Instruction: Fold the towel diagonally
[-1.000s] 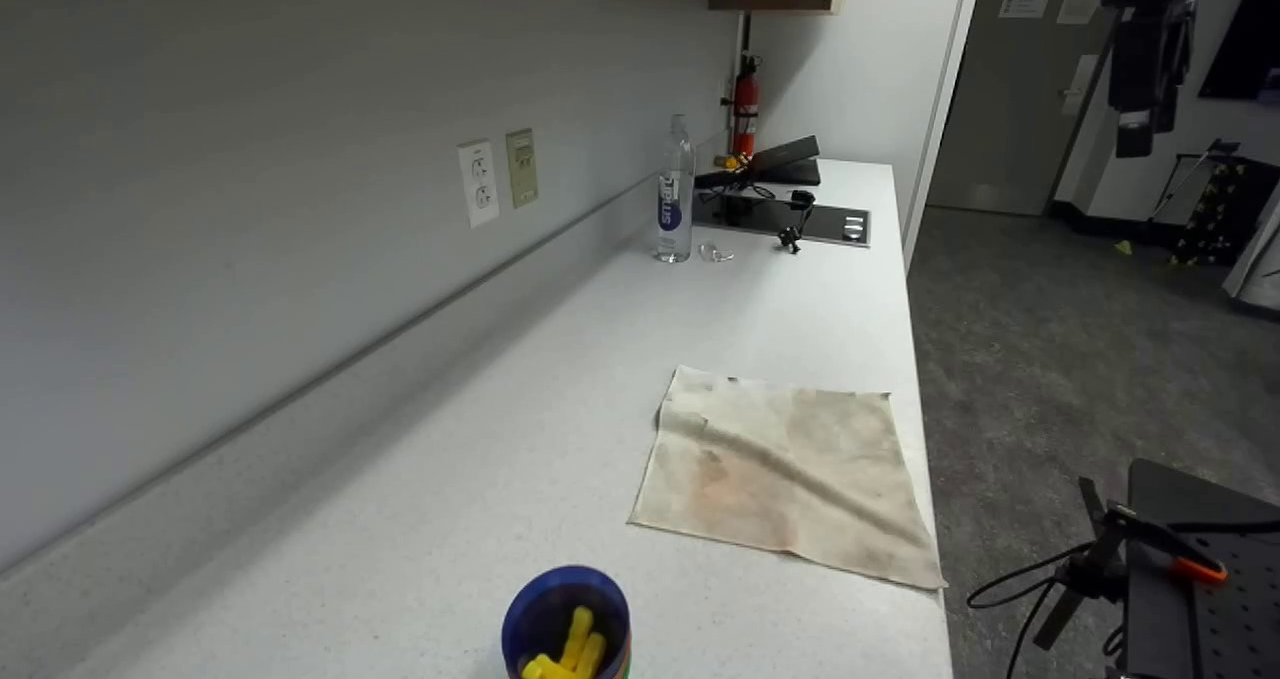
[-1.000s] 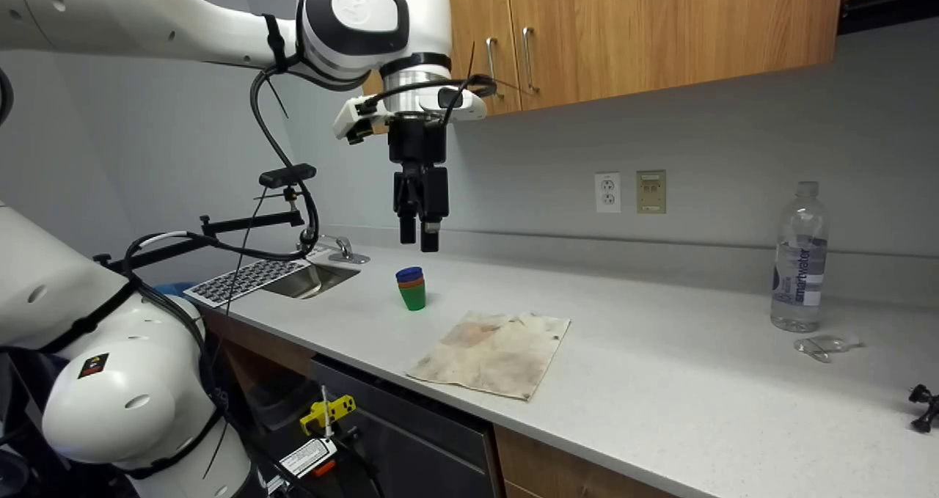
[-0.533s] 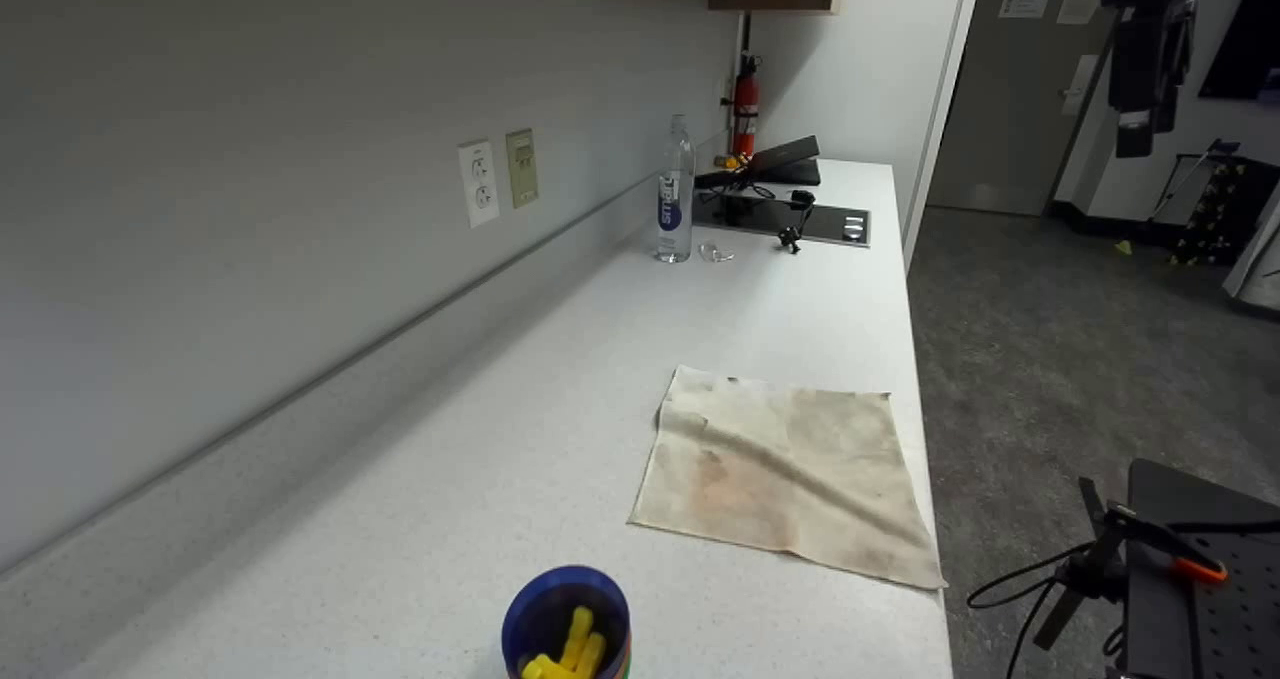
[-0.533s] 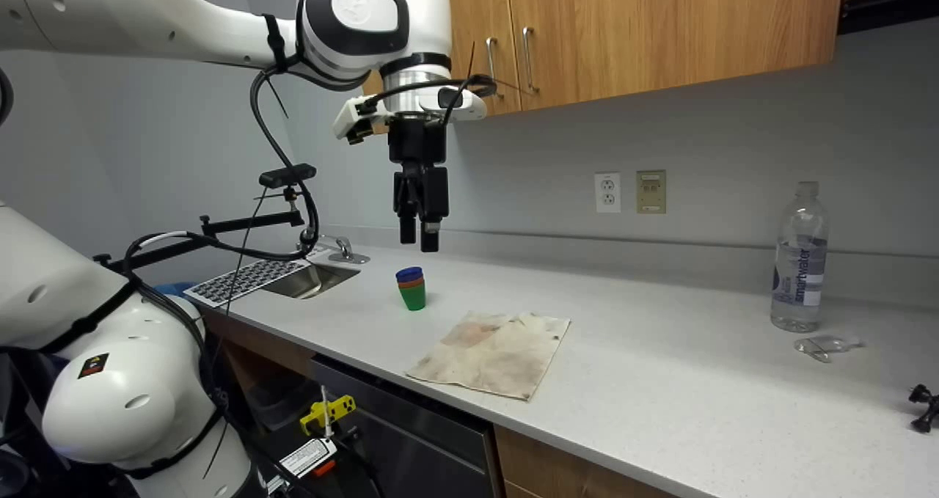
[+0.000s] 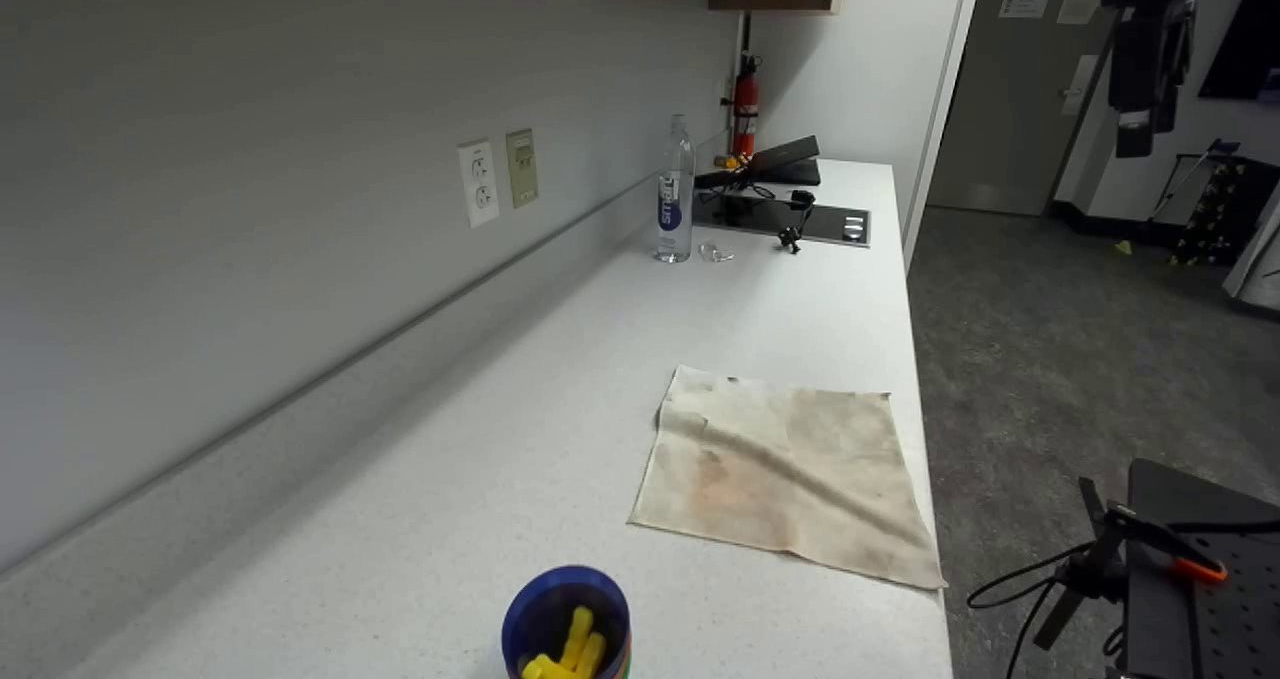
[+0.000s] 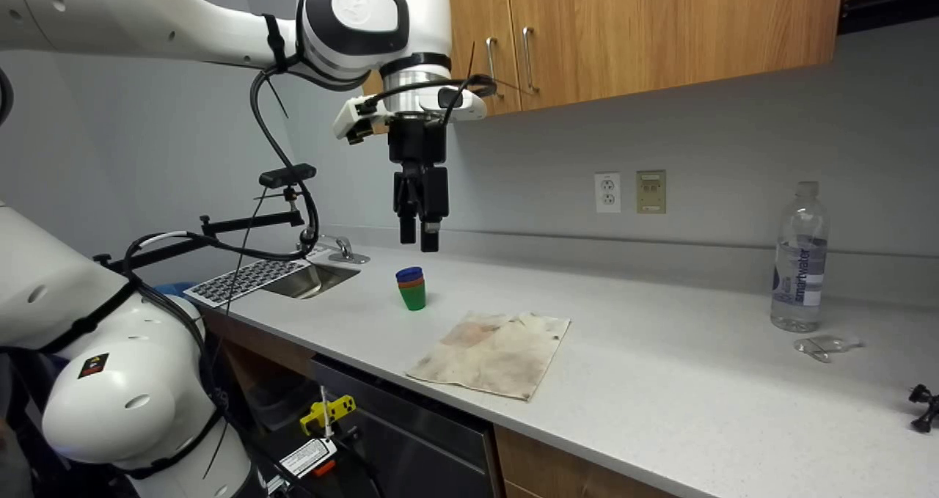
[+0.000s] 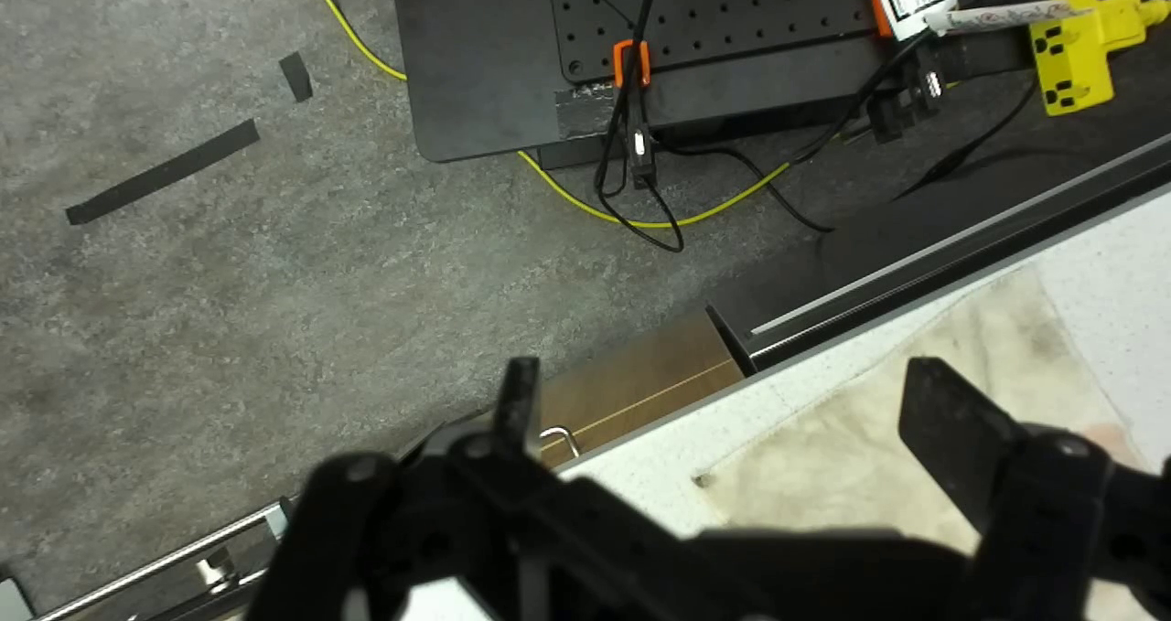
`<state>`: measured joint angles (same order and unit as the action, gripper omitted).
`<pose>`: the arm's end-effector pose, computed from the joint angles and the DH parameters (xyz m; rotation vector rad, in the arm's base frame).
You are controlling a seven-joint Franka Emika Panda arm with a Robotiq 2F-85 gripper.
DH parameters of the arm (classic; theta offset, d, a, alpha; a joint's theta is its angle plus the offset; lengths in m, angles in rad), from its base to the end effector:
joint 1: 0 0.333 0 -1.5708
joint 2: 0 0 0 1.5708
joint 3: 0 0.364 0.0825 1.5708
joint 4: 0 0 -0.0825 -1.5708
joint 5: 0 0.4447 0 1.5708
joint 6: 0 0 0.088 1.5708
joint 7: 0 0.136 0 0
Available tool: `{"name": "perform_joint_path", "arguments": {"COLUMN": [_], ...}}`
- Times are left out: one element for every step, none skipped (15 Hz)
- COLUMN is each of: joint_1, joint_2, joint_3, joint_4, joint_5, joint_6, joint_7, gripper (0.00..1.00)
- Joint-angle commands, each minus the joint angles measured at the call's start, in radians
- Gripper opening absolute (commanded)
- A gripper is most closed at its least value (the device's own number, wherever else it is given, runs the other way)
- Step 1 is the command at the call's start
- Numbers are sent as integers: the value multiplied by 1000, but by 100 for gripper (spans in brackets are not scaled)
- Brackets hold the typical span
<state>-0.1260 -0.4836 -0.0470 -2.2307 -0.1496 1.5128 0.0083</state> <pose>0.4004 -0.0937 0.5450 3.0003 -0.2472 -0.3688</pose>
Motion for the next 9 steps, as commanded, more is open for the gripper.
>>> {"name": "perform_joint_path", "arguments": {"joint_1": [15, 17, 18, 22, 25, 30, 34, 39, 44], "joint_2": [1, 4, 6, 7, 9, 9, 10, 13, 16], "joint_3": [-12, -12, -11, -9, -9, -10, -9, -8, -8], "joint_4": [2, 3, 3, 1, 0, -4, -8, -13, -20], "joint_5": [-4, -1, 2, 3, 7, 15, 20, 27, 35], "joint_6": [-3, -1, 2, 10, 16, 28, 39, 56, 76], "joint_7": [5, 4, 5, 5, 5, 2, 0, 0, -1], "gripper": [100, 100, 100, 100, 100, 100, 100, 100, 100]}}
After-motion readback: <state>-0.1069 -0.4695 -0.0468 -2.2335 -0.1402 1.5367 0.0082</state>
